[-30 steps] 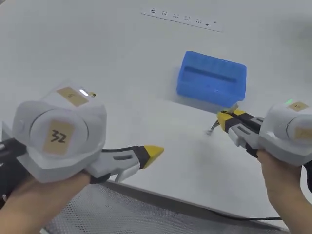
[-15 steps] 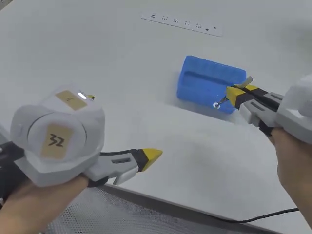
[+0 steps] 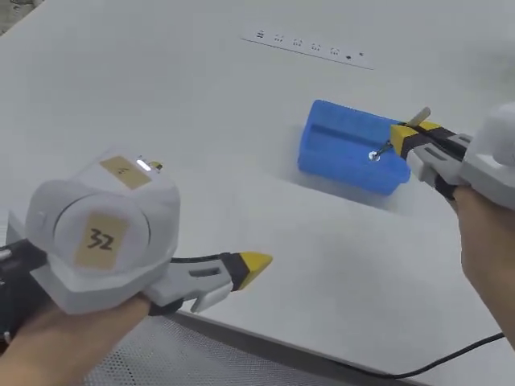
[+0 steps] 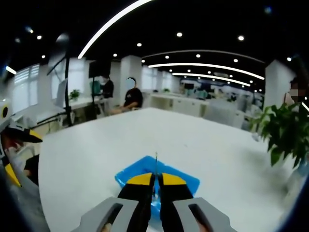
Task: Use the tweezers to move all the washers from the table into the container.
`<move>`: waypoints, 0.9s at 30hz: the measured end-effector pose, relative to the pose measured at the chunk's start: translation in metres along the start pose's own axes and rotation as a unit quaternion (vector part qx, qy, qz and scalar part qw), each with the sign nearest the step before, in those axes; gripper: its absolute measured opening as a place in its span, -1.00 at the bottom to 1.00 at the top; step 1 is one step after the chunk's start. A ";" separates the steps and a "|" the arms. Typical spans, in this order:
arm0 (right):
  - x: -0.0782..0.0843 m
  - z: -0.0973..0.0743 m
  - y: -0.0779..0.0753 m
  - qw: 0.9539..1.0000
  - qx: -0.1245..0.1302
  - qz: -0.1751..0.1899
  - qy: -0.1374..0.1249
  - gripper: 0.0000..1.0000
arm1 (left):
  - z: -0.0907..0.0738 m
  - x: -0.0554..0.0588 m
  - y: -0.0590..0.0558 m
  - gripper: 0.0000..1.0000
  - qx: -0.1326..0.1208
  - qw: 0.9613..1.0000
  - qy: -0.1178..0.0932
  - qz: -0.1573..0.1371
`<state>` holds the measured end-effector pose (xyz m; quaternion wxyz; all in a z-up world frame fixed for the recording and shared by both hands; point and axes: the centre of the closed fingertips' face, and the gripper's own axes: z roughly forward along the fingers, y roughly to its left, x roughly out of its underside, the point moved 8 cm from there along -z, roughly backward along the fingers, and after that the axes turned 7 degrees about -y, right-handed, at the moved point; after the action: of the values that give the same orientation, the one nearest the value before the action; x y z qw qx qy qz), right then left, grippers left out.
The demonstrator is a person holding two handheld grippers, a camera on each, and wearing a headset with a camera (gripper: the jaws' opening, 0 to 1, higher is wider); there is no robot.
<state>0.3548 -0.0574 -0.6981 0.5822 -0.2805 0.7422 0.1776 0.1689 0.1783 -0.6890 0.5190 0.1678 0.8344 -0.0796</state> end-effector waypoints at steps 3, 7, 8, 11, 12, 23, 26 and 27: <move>0.008 0.009 -0.006 1.000 0.007 -0.005 0.013 -0.98 | 0.000 0.000 0.000 0.95 -0.001 1.000 0.001 0.003; 0.025 0.021 -0.010 0.999 0.008 -0.007 0.037 -0.98 | -0.001 0.001 -0.001 0.95 -0.001 1.000 0.002 0.001; 0.029 0.024 -0.011 0.999 0.008 -0.007 0.041 -0.98 | -0.001 0.001 -0.001 0.95 -0.001 1.000 0.003 0.002; 0.040 0.028 -0.010 0.998 0.006 -0.007 0.055 -0.98 | -0.001 0.001 -0.001 0.95 -0.002 1.000 0.002 0.002; 0.042 0.029 -0.010 0.998 0.005 -0.008 0.057 -0.98 | -0.002 0.001 -0.001 0.95 -0.003 1.000 0.002 0.001; 0.051 0.031 -0.009 0.997 0.000 -0.002 0.079 -0.96 | -0.006 0.002 0.001 0.95 -0.007 1.000 0.002 0.001; 0.036 0.023 -0.009 0.998 0.000 0.000 0.056 -0.96 | -0.006 0.001 0.001 0.95 -0.007 1.000 0.000 0.001; 0.027 0.020 -0.009 0.999 -0.003 -0.001 0.044 -0.96 | -0.007 0.000 0.001 0.95 -0.008 1.000 -0.001 0.002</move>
<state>0.3712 -0.0585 -0.7282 0.5479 -0.2910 0.7663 0.1668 0.1637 0.1812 -0.6863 0.5213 0.1652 0.8341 -0.0725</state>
